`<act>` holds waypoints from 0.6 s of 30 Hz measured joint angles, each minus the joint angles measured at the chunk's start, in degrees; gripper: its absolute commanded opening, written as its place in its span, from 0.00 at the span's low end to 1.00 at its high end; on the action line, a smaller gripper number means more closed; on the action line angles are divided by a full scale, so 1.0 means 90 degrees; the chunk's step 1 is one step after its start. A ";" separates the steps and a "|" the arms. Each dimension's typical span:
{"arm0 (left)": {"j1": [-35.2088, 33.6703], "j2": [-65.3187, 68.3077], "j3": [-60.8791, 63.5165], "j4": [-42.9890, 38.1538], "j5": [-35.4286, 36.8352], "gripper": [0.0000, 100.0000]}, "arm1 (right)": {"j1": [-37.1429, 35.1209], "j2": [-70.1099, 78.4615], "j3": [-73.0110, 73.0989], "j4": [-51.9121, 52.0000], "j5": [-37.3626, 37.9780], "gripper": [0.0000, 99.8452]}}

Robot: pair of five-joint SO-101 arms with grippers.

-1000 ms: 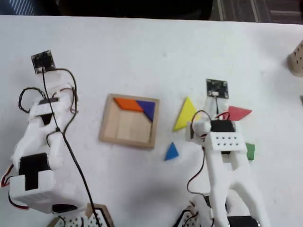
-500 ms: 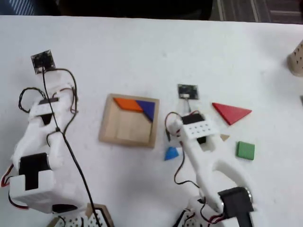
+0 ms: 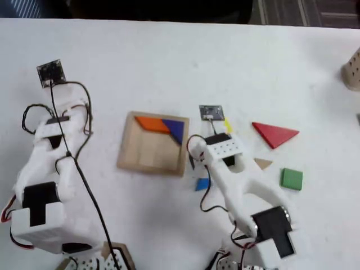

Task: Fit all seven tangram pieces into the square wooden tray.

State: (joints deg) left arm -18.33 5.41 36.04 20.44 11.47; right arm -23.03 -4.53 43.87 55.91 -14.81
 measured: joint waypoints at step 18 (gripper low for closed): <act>0.0000 0.0000 0.0000 0.0000 0.0000 0.02 | -0.0107 0.0625 -0.0615 0.1602 0.2032 0.23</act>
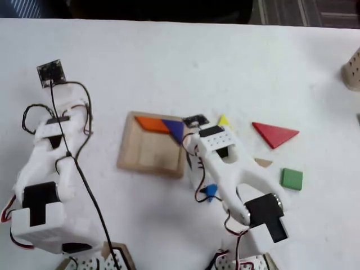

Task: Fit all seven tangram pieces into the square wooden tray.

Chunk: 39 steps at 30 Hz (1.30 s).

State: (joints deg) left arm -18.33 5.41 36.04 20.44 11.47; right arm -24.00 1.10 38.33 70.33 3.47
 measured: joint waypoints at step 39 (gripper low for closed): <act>0.0000 0.0000 0.0000 0.0000 0.0000 0.02 | 0.0088 -0.1104 0.0830 -0.0889 0.0537 0.03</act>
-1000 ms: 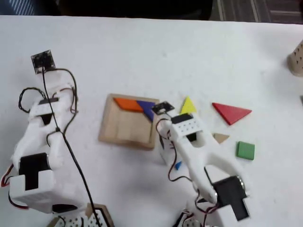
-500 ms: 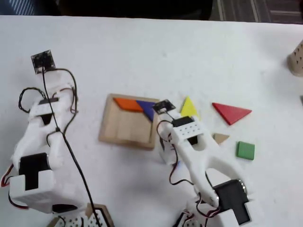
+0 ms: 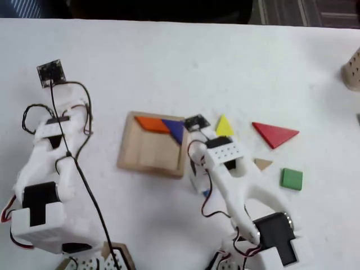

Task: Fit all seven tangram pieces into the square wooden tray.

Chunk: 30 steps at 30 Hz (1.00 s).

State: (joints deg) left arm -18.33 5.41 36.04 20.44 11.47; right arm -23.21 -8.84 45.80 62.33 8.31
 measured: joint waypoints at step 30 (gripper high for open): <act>0.0000 0.0000 0.0000 0.0000 0.0000 0.02 | -0.0723 0.0440 -0.2491 -0.0361 -0.2813 0.04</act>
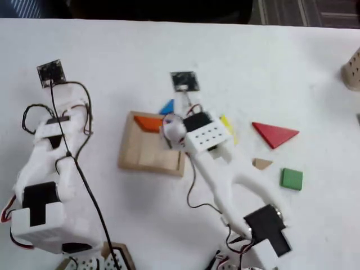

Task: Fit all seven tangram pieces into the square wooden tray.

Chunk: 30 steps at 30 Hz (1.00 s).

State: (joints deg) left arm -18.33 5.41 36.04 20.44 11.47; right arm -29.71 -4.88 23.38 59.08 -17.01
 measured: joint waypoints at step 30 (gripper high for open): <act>0.0059 0.0000 0.0000 0.0000 0.0000 0.02 | 0.0225 0.5490 -0.6232 0.0459 -0.1348 0.18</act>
State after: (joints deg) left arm -17.80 5.41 36.04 20.44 11.47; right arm -27.69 44.53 -32.70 63.21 -29.14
